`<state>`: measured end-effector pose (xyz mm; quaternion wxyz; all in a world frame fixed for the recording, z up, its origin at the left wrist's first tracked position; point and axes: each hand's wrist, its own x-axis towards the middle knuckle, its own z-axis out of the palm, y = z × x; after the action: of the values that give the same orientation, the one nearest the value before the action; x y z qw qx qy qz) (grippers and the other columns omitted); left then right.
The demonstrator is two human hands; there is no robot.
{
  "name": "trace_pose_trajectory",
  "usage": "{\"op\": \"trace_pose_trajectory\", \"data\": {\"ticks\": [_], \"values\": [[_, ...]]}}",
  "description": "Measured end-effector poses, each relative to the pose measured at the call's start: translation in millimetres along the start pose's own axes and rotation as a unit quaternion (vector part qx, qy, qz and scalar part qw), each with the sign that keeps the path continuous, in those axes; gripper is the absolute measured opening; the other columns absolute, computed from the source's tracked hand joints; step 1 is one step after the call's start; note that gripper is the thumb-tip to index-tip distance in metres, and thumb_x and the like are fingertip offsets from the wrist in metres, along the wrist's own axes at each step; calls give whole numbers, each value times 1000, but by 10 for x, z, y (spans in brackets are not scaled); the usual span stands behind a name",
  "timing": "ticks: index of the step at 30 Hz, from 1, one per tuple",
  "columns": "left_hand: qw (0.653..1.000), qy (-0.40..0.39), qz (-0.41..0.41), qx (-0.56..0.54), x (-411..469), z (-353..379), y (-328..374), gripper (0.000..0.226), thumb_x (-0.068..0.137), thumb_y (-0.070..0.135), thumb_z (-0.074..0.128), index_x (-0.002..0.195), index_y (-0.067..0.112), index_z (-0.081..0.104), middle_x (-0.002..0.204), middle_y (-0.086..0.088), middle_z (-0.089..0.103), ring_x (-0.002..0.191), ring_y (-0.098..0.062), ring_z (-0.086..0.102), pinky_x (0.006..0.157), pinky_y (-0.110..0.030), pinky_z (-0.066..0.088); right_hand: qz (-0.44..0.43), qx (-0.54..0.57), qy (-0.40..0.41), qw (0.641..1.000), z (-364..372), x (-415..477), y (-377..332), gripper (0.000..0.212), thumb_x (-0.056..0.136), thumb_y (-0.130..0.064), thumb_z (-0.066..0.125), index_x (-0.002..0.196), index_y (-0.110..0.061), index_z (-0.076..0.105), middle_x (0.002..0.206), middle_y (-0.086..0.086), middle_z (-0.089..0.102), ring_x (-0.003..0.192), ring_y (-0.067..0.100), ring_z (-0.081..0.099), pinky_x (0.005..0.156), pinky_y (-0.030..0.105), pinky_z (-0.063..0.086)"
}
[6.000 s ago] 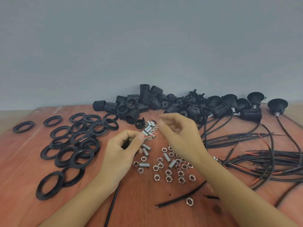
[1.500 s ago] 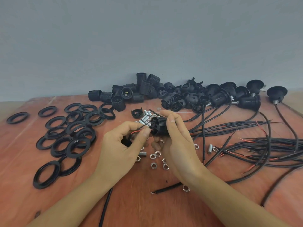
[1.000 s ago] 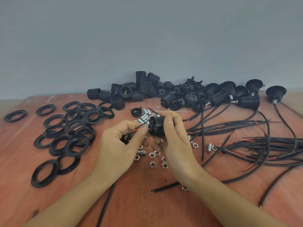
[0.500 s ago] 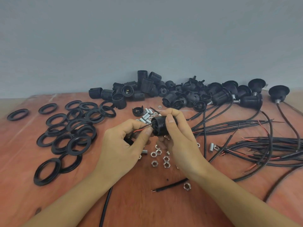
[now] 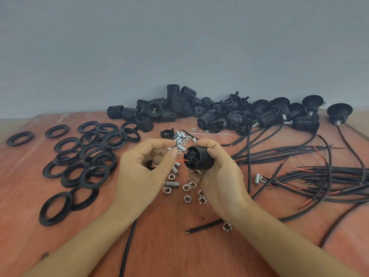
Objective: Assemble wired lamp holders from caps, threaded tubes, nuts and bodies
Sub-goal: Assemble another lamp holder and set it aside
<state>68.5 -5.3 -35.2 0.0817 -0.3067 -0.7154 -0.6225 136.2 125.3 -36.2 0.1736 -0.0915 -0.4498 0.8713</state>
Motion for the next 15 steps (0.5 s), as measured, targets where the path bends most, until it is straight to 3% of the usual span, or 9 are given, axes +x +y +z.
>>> {"op": "trace_pose_trajectory", "data": {"ticks": [3, 7, 11, 15], "values": [[998, -21, 40, 46, -3, -16, 12, 9, 83, 22, 68, 90, 26, 74, 67, 14, 62, 48, -3, 53, 51, -14, 43, 0, -2, 5, 1000, 6, 4, 5, 33, 98, -4, 29, 89, -13, 59, 77, 3, 62, 60, 13, 55, 56, 28, 35], [992, -51, 79, 88, -7, -12, 27, 8, 86, 30, 63, 89, 30, 70, 77, 16, 61, 57, -8, 57, 53, -21, 46, 7, 2, 15, 1000, -3, 1, -11, 32, 98, -5, 30, 89, -14, 59, 81, 4, 61, 64, 14, 54, 58, 27, 38], [987, -59, 100, 107, -16, -12, 29, 6, 88, 30, 62, 87, 31, 67, 84, 14, 62, 73, -16, 59, 66, -20, 47, 4, -10, 16, 1000, 10, -4, -19, 32, 98, -4, 30, 88, -13, 59, 80, 4, 60, 65, 14, 53, 58, 28, 37], [989, -51, 93, 104, -9, 7, 15, 6, 88, 24, 64, 86, 26, 69, 80, 13, 63, 73, -17, 60, 67, -26, 48, 4, -18, 15, 1000, 20, -5, -18, 32, 98, -3, 29, 88, -13, 58, 77, 5, 60, 60, 13, 53, 58, 29, 36]]}}
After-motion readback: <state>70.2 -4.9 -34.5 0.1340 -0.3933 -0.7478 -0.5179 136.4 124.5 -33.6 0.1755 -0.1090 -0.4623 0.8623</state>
